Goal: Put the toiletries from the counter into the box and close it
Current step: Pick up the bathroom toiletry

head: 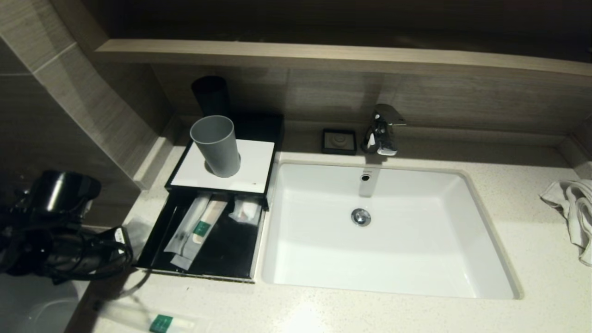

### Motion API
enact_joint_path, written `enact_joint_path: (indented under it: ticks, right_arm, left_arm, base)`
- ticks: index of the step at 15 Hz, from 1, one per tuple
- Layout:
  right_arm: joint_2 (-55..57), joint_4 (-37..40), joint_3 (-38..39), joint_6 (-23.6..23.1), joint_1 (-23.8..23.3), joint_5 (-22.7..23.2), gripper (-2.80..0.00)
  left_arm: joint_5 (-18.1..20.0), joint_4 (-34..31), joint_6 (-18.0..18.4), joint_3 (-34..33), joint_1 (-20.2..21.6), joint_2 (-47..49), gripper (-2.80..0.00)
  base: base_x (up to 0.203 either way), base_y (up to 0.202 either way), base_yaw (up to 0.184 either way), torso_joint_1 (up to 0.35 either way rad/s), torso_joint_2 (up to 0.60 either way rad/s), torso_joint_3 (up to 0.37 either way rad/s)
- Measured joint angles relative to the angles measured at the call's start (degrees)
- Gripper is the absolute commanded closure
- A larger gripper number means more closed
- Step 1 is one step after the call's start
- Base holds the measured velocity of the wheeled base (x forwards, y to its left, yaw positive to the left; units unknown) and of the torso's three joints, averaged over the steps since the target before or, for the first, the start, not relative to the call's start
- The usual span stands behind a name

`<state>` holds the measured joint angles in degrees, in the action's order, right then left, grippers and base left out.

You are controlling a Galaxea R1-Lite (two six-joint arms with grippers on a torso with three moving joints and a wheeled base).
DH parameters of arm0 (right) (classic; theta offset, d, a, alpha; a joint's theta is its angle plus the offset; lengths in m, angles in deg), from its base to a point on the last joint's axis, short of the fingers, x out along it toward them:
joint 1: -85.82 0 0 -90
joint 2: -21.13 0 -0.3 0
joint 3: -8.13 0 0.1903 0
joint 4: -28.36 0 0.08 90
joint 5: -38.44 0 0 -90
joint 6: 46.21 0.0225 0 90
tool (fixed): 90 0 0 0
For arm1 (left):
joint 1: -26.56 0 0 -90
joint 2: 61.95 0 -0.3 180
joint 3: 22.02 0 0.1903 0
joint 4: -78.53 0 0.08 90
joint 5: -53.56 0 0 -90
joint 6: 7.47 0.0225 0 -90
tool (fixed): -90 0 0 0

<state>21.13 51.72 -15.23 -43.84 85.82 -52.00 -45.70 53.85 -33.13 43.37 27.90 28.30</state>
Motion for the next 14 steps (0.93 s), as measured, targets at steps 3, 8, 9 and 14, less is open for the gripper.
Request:
enact_joint_path:
  ticks: [3,8,9,14]
  right_arm:
    - [0.0,0.0,0.0,0.0,0.0,0.0,0.00]
    - [0.0,0.0,0.0,0.0,0.0,0.0,0.00]
    - [0.0,0.0,0.0,0.0,0.0,0.0,0.00]
    - [0.0,0.0,0.0,0.0,0.0,0.0,0.00]
  left_arm:
    - [0.2,0.0,-0.1,0.5,0.0,-0.9,0.00]
    - [3.3,-0.6,1.0,0.7,0.0,-3.3,0.00]
    - [3.3,-0.7,1.3,0.7,0.0,-3.5,0.00]
    - [3.3,-0.9,2.2,0.9,0.0,-3.4,-2.80]
  base:
    - [0.000,0.000,0.000,0.000,0.00,0.000]
    - [0.000,0.000,0.000,0.000,0.00,0.000]
    - [0.000,0.000,0.000,0.000,0.00,0.000]
    - [0.000,0.000,0.000,0.000,0.00,0.000]
